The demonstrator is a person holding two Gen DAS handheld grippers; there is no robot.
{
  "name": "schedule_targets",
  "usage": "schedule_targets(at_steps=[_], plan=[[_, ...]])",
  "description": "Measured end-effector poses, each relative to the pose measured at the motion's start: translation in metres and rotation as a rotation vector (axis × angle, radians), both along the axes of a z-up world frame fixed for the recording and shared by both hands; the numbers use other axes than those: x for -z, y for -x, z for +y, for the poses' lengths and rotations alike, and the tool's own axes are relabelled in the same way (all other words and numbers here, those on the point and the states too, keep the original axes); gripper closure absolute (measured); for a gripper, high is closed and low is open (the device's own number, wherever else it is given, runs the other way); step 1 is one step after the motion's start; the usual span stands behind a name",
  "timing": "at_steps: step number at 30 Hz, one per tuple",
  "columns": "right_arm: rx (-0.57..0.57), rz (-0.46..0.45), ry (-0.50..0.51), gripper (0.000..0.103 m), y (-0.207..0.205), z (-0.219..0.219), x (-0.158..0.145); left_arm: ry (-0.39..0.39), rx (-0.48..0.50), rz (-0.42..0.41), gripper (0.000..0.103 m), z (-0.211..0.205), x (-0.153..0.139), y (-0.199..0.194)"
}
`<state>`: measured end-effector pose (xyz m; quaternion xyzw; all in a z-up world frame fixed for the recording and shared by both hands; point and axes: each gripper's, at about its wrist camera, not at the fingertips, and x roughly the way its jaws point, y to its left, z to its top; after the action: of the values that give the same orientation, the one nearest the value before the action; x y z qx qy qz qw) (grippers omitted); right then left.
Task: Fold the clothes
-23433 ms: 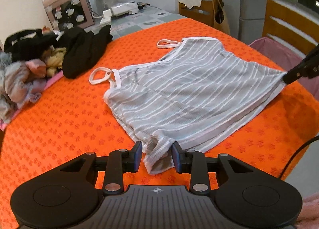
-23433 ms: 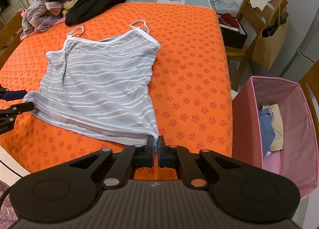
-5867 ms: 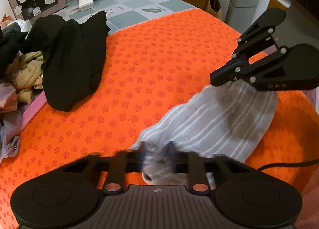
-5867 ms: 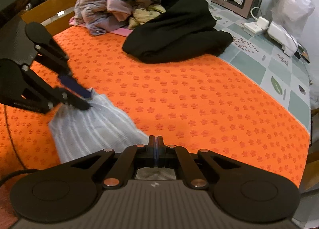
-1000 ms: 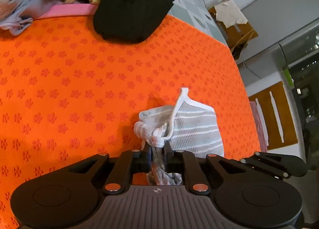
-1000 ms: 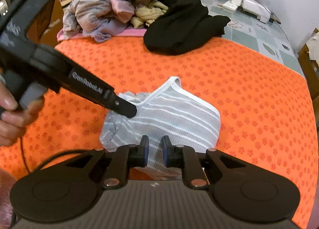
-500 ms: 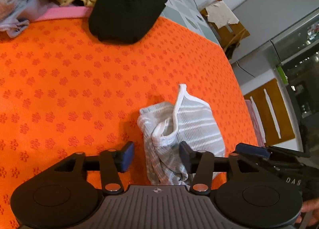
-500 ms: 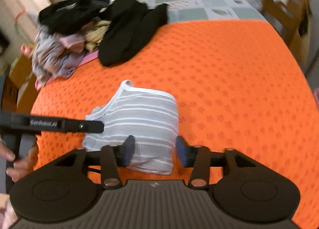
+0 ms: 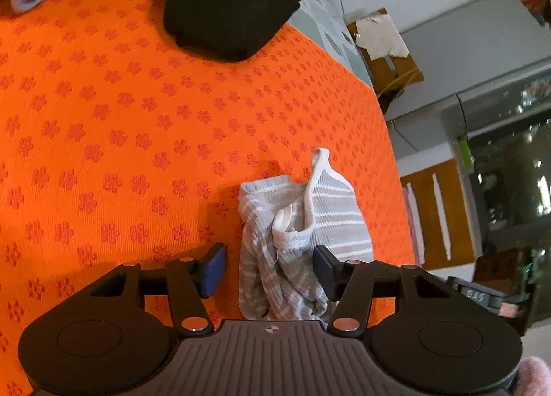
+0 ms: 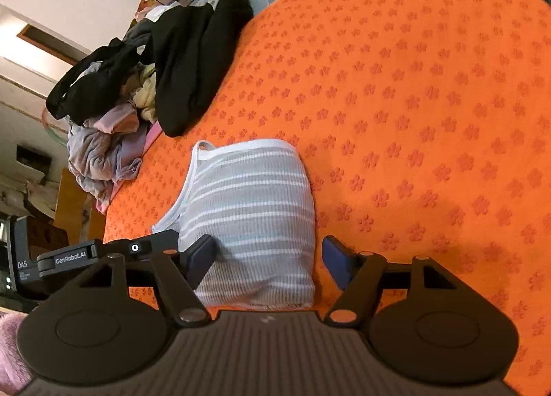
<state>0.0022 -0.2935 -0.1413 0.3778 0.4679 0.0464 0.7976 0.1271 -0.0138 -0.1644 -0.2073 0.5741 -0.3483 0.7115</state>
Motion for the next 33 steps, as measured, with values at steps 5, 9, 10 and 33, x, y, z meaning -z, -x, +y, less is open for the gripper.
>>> schedule_targets(at_steps=[5,9,10,33], plan=[[-0.016,-0.010,-0.015,0.043,-0.002,0.010,0.002,-0.026,0.063,-0.038,0.058,-0.017,-0.003,0.014],[0.011,-0.022,-0.010,0.057,0.002,0.011,-0.002,-0.032,0.041,-0.041,0.067,-0.020,-0.003,0.016],[0.017,-0.028,-0.018,0.058,0.004,0.011,-0.003,-0.031,0.033,-0.039,0.067,-0.021,-0.003,0.016],[0.127,-0.078,-0.097,0.066,0.018,-0.001,-0.011,-0.028,0.026,-0.080,0.079,-0.029,-0.024,0.016]])
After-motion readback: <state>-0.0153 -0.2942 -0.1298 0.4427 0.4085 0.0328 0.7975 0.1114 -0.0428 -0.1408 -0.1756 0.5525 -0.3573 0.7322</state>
